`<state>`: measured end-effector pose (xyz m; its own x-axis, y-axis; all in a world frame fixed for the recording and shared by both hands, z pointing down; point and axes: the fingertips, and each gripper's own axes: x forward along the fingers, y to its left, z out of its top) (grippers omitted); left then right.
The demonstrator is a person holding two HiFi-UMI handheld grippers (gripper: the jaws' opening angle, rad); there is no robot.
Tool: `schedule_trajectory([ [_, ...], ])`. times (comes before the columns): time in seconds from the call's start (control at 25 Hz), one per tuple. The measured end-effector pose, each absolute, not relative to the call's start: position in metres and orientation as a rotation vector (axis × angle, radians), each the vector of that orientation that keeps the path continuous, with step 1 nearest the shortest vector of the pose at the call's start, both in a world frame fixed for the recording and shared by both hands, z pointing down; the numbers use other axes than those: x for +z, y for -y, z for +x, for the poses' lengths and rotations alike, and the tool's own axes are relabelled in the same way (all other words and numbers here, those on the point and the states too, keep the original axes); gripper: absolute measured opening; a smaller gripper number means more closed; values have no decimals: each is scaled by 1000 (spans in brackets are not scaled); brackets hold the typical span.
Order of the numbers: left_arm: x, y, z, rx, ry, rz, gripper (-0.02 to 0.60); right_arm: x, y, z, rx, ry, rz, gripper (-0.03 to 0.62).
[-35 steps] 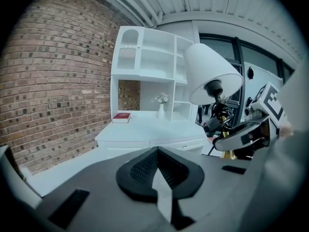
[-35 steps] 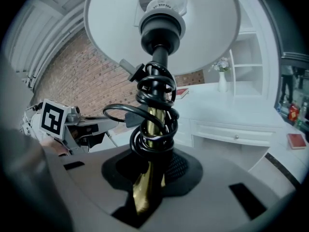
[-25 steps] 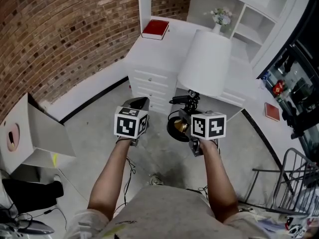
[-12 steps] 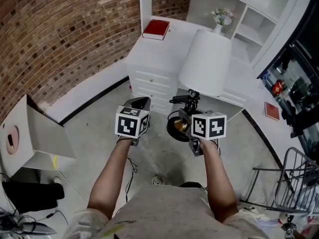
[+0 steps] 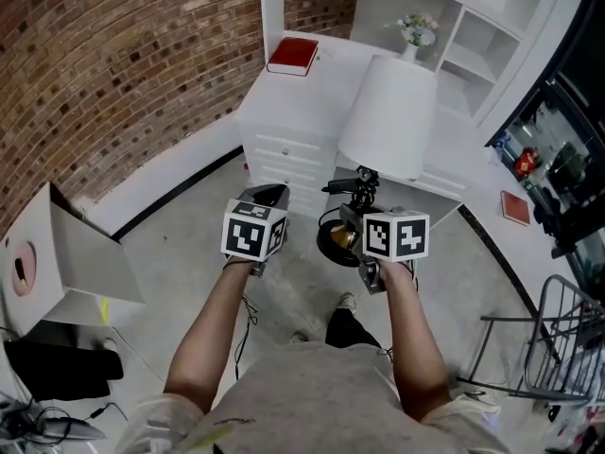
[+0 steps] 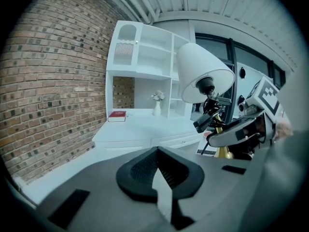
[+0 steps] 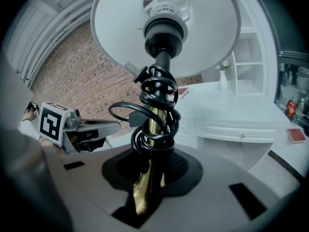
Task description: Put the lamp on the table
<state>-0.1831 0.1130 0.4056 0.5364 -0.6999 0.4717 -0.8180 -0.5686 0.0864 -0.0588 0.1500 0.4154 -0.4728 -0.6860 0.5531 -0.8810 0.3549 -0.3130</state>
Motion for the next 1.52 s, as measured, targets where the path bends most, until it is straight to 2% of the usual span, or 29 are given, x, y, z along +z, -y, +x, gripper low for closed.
schedule_trajectory([
  [0.6,407,-74,-161,572,1266,2504,-3,420,-111,-40,833,2316,1400,94],
  [1.52,421,97,-89,629,1300,2427,-3,434,64,40,868,2308,1343,94],
])
